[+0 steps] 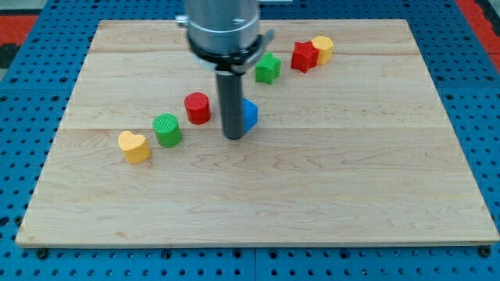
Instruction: Push the blue cube towards the top right of the blue triangle
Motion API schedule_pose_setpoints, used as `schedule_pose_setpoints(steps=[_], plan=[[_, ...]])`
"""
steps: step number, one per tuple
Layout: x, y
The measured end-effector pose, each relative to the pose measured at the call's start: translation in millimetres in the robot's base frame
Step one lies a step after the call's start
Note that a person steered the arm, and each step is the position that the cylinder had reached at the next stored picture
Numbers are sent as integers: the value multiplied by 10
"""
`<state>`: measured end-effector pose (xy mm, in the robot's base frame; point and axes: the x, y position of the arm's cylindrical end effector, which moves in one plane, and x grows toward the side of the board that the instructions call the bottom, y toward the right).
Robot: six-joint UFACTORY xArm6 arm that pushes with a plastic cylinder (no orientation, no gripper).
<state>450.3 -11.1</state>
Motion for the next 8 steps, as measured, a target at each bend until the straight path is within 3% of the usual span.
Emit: schedule_pose_setpoints(steps=[1,3,8], plan=[[-179,304],[-650,298],[-569,255]])
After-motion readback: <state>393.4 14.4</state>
